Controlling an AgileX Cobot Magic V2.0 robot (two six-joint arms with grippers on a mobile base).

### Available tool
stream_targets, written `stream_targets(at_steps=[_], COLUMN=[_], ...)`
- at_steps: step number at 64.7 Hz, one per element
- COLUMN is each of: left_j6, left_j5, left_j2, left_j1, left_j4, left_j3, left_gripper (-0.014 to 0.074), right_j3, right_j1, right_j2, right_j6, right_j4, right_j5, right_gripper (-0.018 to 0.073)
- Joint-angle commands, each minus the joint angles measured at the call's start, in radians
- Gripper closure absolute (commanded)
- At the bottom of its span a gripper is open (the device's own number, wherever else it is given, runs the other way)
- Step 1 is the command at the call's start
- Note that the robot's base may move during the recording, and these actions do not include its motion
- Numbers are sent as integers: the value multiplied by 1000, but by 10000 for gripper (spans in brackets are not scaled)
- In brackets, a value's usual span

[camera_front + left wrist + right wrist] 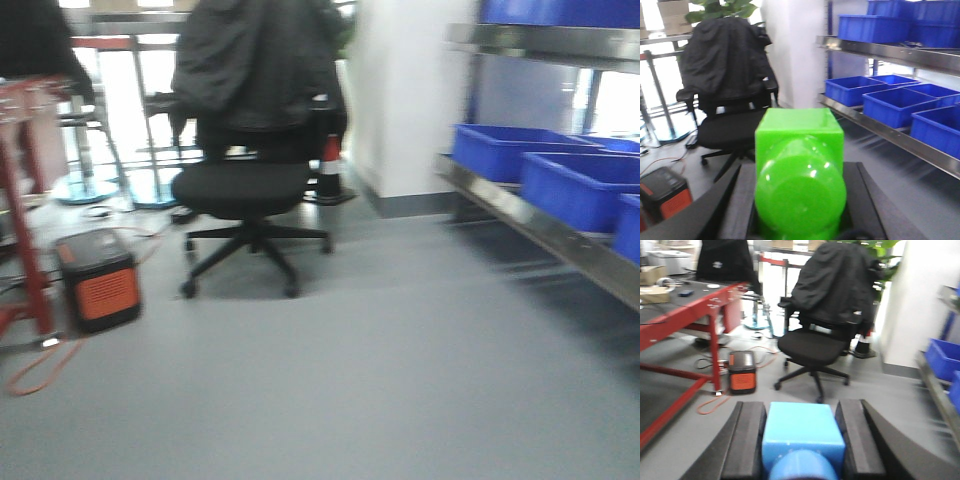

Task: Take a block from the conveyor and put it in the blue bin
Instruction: 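Drive the base toward the steel shelving with blue bins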

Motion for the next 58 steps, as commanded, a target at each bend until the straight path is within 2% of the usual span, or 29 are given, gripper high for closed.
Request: stream_targets(at_steps=[1, 58], left_j6=[-8, -8], left_j5=[-15, -15], left_j2=[-4, -4], left_j1=[-8, -8], left_j4=[-5, -5], left_j3=[1, 1], left_gripper=[707, 707], right_j3=[-8, -8], right_j1=[3, 3], right_j2=[-4, -4], right_j6=[-4, -4], right_j4=[-1, -1], right_j5=[-22, -22], right_gripper=[721, 721])
